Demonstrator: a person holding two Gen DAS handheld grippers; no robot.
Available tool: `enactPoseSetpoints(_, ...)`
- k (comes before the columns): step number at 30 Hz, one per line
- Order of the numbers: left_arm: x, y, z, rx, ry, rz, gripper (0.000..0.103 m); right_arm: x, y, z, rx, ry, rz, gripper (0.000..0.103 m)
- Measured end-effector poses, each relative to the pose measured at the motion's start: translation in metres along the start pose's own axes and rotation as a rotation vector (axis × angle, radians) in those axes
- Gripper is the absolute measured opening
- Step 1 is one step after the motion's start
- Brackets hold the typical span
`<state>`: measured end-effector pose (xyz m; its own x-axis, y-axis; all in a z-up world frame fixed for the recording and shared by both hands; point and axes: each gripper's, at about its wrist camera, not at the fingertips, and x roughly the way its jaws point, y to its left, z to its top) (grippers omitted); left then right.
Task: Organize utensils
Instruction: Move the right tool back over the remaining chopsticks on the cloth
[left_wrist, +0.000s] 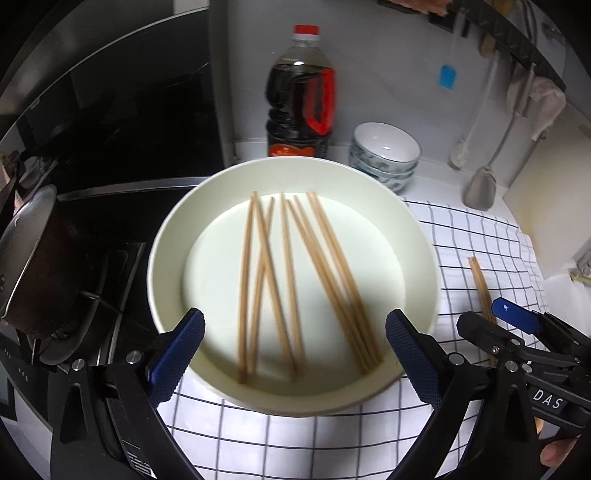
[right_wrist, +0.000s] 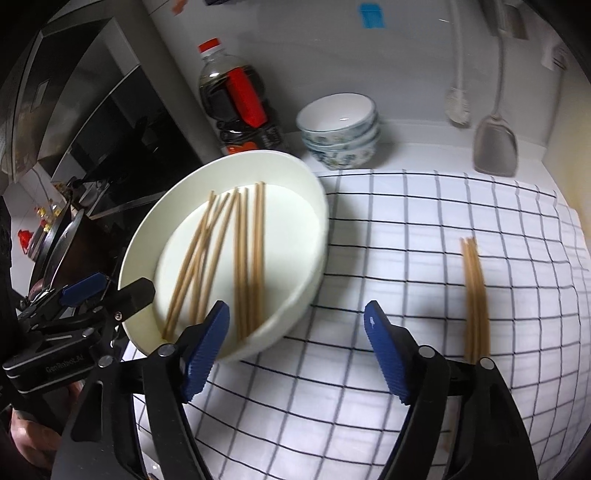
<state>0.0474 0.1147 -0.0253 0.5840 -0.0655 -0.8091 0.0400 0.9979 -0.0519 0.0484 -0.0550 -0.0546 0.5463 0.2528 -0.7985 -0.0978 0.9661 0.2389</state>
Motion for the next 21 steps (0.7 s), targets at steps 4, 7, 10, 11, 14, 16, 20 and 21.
enactPoseSetpoints(4,-0.001,-0.015,-0.003,0.01,0.005,-0.026,0.097,-0.008,-0.018,-0.01,0.021,0.002,-0.027,0.073)
enactPoseSetpoints(7,0.0,-0.029,-0.007,0.022,0.01,-0.039,0.097,-0.014,-0.034,-0.018,0.041,0.006,-0.047,0.075)
enactPoseSetpoints(10,0.0,-0.042,-0.011,0.035,0.013,-0.051,0.097,-0.02,-0.051,-0.028,0.061,0.007,-0.076,0.075)
enactPoseSetpoints(11,0.0,-0.048,-0.012,0.038,0.015,-0.055,0.097,-0.023,-0.059,-0.031,0.073,0.006,-0.087,0.075)
enactPoseSetpoints(14,0.001,-0.06,-0.015,0.04,0.013,-0.071,0.097,-0.029,-0.08,-0.039,0.102,0.001,-0.108,0.075)
enactPoseSetpoints(16,0.001,-0.068,-0.018,0.043,0.012,-0.079,0.097,-0.033,-0.092,-0.045,0.118,-0.004,-0.119,0.075)
enactPoseSetpoints(20,0.006,-0.087,-0.024,0.061,0.025,-0.096,0.097,-0.037,-0.119,-0.056,0.151,-0.006,-0.148,0.075)
enactPoseSetpoints(21,0.007,-0.09,-0.025,0.064,0.028,-0.099,0.097,-0.037,-0.123,-0.058,0.154,-0.004,-0.155,0.075)
